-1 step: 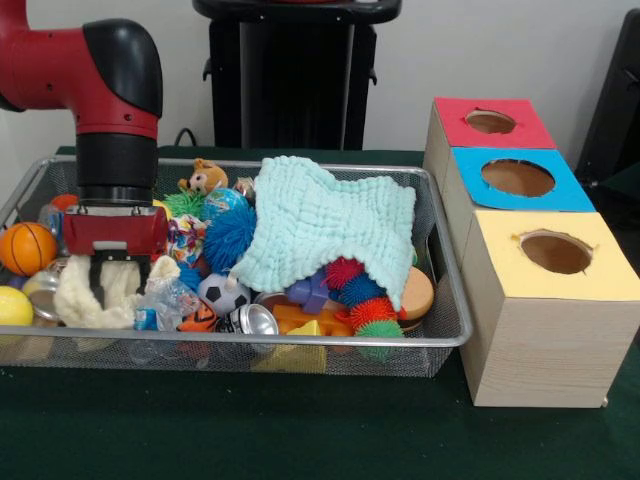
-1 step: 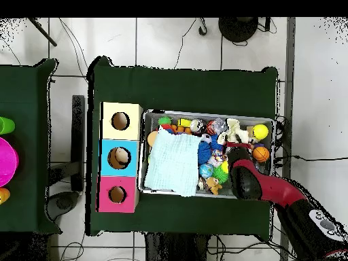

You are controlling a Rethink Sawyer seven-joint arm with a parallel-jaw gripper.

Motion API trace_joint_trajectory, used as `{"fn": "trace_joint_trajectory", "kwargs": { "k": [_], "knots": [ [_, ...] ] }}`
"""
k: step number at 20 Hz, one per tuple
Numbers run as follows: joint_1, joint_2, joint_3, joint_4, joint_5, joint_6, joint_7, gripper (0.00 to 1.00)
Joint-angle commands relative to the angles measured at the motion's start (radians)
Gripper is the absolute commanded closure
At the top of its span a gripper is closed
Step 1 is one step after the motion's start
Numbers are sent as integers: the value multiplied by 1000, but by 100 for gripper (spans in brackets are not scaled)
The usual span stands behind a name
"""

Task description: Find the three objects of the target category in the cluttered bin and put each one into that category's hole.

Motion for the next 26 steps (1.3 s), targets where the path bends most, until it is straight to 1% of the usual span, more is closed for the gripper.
{"fn": "trace_joint_trajectory", "kwargs": {
  "k": [1, 4, 7, 10, 13, 16, 19, 23, 26],
  "knots": [
    [-9, 43, -60, -61, -32, 37, 105, 0],
    [36, -11, -117, -11, 27, 33, 138, 0],
    [57, -71, -132, 32, 46, 45, 148, 0],
    [67, -121, -131, 61, 58, 75, 149, 0],
    [62, -166, -114, 88, 64, 119, 143, 0],
    [62, -234, -101, 128, 81, 170, 141, 0],
    [69, -283, -102, 162, 97, 196, 145, 0],
    [77, -322, -97, 192, 103, 210, 145, 0],
    [88, -333, -103, 219, 133, 249, 155, 0]
  ]
}}
